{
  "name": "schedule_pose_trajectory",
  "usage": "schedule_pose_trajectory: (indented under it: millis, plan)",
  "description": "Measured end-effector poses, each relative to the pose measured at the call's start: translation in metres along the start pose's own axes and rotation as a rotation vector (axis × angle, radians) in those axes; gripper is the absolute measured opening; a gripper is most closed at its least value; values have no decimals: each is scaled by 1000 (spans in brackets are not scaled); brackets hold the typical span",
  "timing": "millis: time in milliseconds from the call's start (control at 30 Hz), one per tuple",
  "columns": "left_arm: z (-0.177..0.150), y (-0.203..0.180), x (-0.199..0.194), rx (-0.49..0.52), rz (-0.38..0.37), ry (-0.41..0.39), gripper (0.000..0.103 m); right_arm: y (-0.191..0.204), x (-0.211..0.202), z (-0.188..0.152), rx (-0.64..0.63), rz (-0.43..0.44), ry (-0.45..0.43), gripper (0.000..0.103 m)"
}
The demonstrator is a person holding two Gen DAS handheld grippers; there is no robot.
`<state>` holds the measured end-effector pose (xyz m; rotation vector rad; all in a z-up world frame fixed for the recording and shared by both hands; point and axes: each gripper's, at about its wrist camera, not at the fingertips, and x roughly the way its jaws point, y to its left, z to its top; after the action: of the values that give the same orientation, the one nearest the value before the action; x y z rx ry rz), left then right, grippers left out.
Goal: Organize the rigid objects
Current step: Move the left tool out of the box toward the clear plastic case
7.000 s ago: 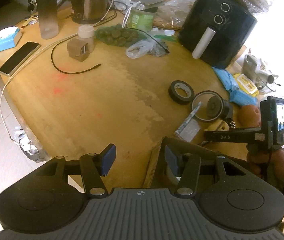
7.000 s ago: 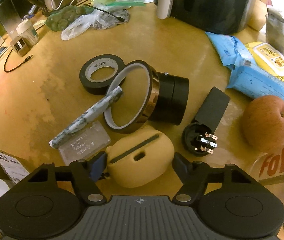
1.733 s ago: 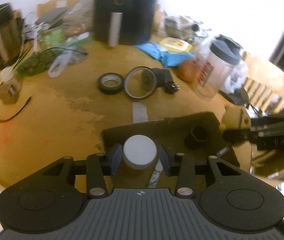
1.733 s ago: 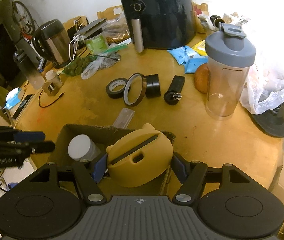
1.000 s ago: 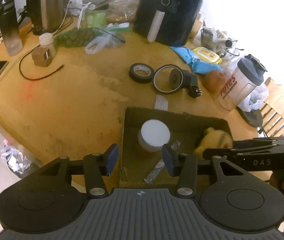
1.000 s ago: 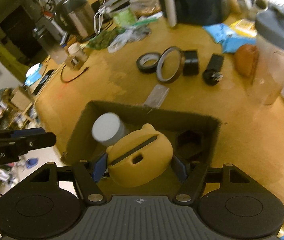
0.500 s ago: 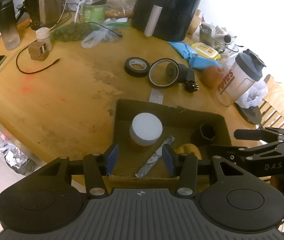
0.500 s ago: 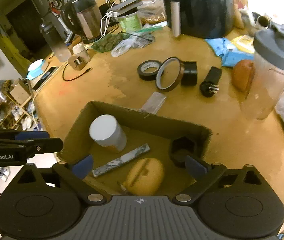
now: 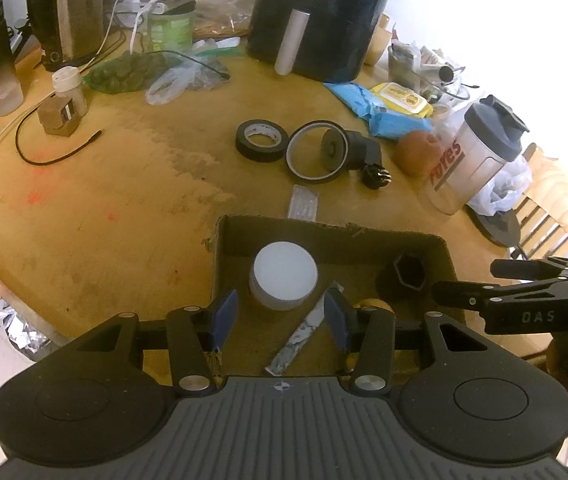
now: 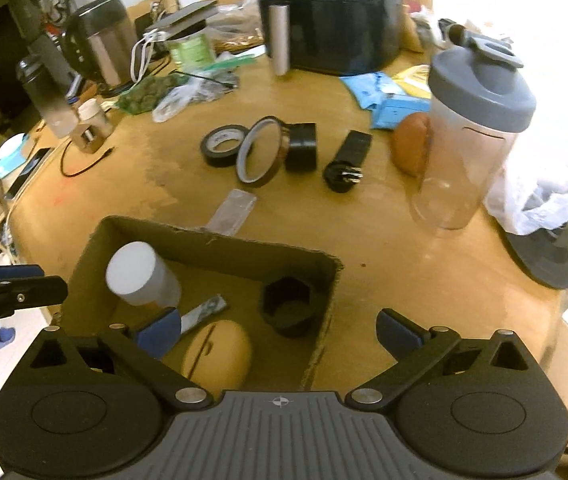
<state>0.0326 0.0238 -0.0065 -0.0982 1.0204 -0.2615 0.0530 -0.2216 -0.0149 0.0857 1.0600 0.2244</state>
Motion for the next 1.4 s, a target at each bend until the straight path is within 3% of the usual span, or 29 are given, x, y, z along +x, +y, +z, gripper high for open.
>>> schedule_pose_trajectory:
  millis: [300,400,833,933,1400]
  plan:
    - [10,-2,7,56,-13,11,48,-2,0,-3,49,-36,-2,103]
    - [15,-2,9,76,-13,8,54,-4,0,-1,68,-49,-9,103]
    - [31,1,21,140,-18,15,55,-4,8,8,134,-91,-28,103]
    - [34,2,23,151,-14,6,74,-3,10,10,139,-97,-30,103]
    - [52,-3,44,187,-28,13,75,-9,14,8,162,-136,-18,103]
